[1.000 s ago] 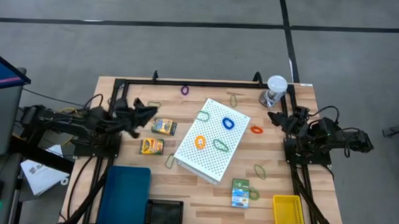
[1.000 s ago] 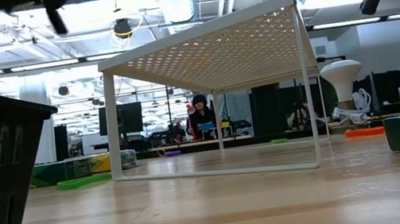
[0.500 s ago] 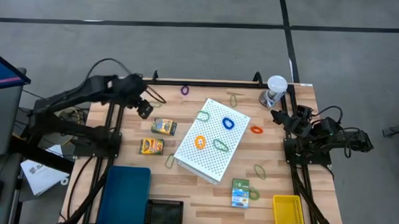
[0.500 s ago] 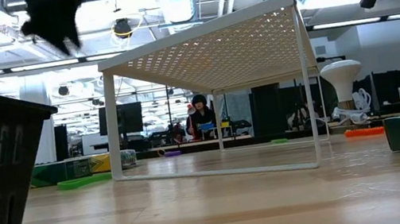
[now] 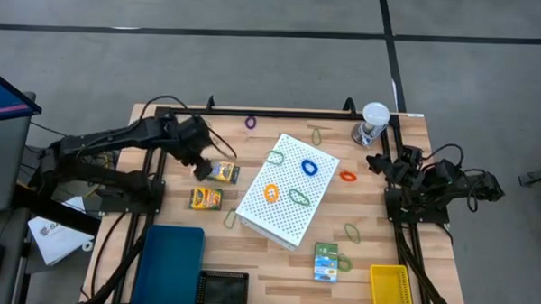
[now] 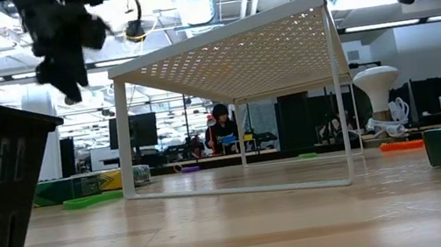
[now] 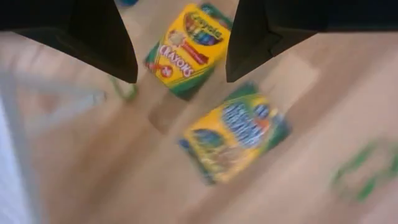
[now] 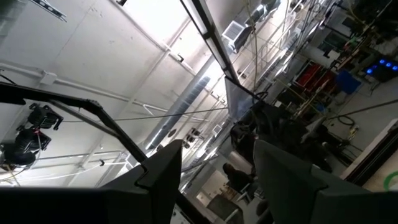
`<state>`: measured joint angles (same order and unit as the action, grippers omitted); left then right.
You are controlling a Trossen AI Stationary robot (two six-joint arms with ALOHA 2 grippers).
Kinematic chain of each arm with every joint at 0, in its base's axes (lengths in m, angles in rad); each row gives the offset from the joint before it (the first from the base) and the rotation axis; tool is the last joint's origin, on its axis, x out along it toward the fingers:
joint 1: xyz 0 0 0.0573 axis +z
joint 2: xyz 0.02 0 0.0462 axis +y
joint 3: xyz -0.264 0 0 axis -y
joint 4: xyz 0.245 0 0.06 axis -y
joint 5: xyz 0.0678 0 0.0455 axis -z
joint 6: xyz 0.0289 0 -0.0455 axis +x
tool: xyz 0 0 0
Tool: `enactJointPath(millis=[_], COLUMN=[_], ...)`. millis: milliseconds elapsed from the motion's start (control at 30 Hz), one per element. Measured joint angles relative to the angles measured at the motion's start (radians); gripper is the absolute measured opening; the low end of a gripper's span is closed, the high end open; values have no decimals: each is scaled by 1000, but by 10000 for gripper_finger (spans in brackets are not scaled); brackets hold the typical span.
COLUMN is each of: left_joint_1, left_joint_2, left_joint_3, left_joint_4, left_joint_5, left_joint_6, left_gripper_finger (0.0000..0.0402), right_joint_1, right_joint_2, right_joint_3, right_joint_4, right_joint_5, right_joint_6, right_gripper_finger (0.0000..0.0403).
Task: Pick & Place Office Desk Supplies
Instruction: Put the yellow crayon box into the blue bin
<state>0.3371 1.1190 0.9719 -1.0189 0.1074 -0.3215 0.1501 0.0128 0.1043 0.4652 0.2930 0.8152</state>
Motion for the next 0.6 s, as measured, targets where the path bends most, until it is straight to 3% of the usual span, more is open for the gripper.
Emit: enactJointPath(millis=[167, 333, 600], left_joint_1=[-20, 10, 21], left_joint_2=[160, 409, 579], left_joint_3=[149, 313, 401], left_joint_4=[-36, -218, -229], left_joint_5=[-2, -86, -114], left_joint_6=[210, 472, 680], left_gripper_finger=[231, 239, 245], right_joint_1=[14, 14, 14], right_joint_2=[0, 0, 0], right_joint_3=[0, 0, 0], right_joint_4=[2, 3, 3], right_joint_5=[15, 18, 16], right_joint_6=[4, 4, -6], right_gripper_finger=[195, 195, 195])
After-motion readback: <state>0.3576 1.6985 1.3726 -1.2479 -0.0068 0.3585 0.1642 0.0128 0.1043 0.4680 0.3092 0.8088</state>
